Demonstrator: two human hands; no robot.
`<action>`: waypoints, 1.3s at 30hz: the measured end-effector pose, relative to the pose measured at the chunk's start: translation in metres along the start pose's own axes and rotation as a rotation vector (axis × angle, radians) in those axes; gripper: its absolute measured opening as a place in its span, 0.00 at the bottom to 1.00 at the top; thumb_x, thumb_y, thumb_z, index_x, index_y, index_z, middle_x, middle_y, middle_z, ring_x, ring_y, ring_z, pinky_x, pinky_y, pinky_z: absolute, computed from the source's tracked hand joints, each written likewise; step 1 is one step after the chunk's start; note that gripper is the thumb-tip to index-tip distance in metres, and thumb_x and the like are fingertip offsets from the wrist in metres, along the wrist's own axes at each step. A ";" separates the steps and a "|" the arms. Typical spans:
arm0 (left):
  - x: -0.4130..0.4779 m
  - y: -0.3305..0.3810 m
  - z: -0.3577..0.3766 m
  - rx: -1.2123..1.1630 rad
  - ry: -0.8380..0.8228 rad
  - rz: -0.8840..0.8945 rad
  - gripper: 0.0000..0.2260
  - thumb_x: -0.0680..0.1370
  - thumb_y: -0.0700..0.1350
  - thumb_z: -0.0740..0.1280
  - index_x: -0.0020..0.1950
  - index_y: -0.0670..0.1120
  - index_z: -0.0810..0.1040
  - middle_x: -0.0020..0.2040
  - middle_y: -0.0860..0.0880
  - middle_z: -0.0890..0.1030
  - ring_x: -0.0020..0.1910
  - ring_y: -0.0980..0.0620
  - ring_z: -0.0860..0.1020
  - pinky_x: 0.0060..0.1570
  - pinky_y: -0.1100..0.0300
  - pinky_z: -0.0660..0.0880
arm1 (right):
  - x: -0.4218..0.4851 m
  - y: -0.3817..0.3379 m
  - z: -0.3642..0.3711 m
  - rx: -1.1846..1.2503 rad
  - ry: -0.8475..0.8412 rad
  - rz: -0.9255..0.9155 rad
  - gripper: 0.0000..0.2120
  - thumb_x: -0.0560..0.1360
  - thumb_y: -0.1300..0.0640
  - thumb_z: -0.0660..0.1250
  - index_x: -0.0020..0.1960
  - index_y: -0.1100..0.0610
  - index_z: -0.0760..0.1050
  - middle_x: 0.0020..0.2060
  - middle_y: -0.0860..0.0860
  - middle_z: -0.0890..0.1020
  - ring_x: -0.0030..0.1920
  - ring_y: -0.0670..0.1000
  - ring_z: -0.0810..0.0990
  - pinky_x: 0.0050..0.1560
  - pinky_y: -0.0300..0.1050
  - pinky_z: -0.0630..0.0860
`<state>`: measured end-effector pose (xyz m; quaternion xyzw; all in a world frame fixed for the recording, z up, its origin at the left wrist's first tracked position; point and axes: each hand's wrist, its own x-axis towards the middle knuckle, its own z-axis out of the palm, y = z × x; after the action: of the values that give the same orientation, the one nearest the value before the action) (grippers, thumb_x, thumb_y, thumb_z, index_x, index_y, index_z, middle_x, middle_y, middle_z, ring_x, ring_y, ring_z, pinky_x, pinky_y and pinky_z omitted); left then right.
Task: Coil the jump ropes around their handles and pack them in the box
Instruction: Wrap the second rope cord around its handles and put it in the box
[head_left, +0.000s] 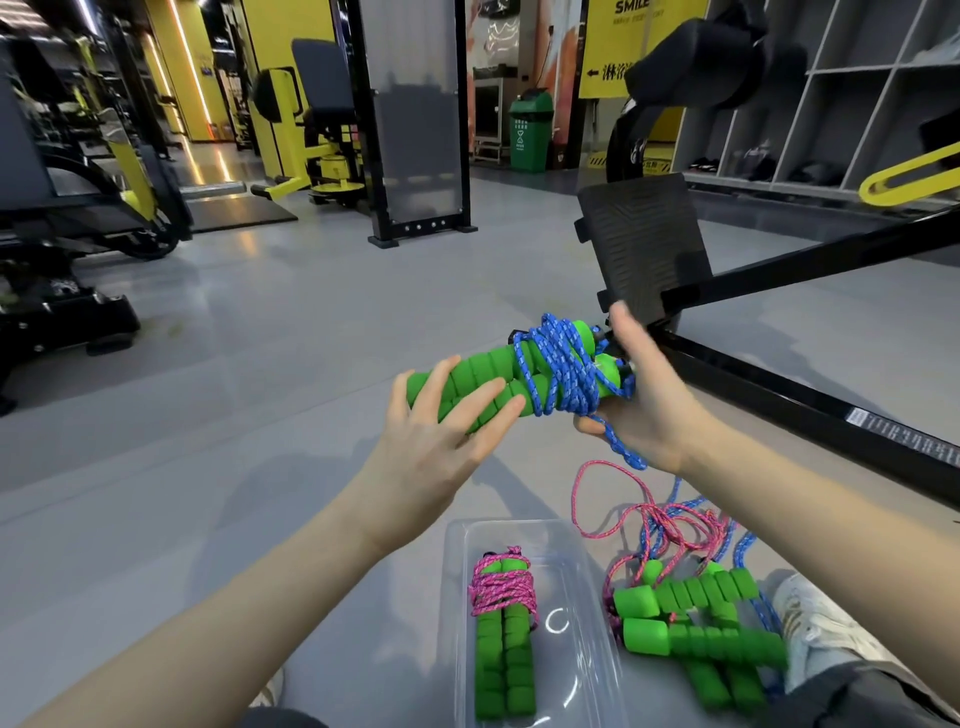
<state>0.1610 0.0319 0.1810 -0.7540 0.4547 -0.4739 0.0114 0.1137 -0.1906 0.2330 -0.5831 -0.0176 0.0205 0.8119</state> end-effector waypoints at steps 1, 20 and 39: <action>-0.001 0.000 0.000 0.016 -0.007 0.016 0.28 0.73 0.30 0.49 0.71 0.45 0.65 0.67 0.44 0.66 0.61 0.30 0.68 0.50 0.40 0.68 | -0.001 0.000 0.002 -0.110 0.014 -0.011 0.20 0.70 0.35 0.62 0.45 0.52 0.75 0.34 0.52 0.68 0.32 0.50 0.59 0.30 0.44 0.54; 0.007 -0.002 -0.006 0.093 -0.179 0.095 0.26 0.71 0.35 0.53 0.68 0.50 0.65 0.69 0.39 0.65 0.56 0.33 0.74 0.48 0.44 0.73 | -0.003 0.013 0.003 -0.236 0.145 0.061 0.14 0.76 0.44 0.61 0.44 0.53 0.77 0.28 0.48 0.75 0.27 0.46 0.65 0.27 0.38 0.58; 0.000 -0.005 0.001 0.045 -0.183 -0.154 0.31 0.69 0.32 0.47 0.70 0.49 0.65 0.67 0.42 0.73 0.52 0.35 0.75 0.44 0.49 0.71 | 0.003 0.034 0.006 0.008 0.170 0.156 0.15 0.81 0.53 0.49 0.36 0.52 0.58 0.28 0.48 0.53 0.25 0.46 0.51 0.24 0.37 0.56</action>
<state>0.1651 0.0344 0.1833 -0.8262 0.3819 -0.4127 0.0333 0.1155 -0.1736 0.2026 -0.5792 0.0970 0.0339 0.8087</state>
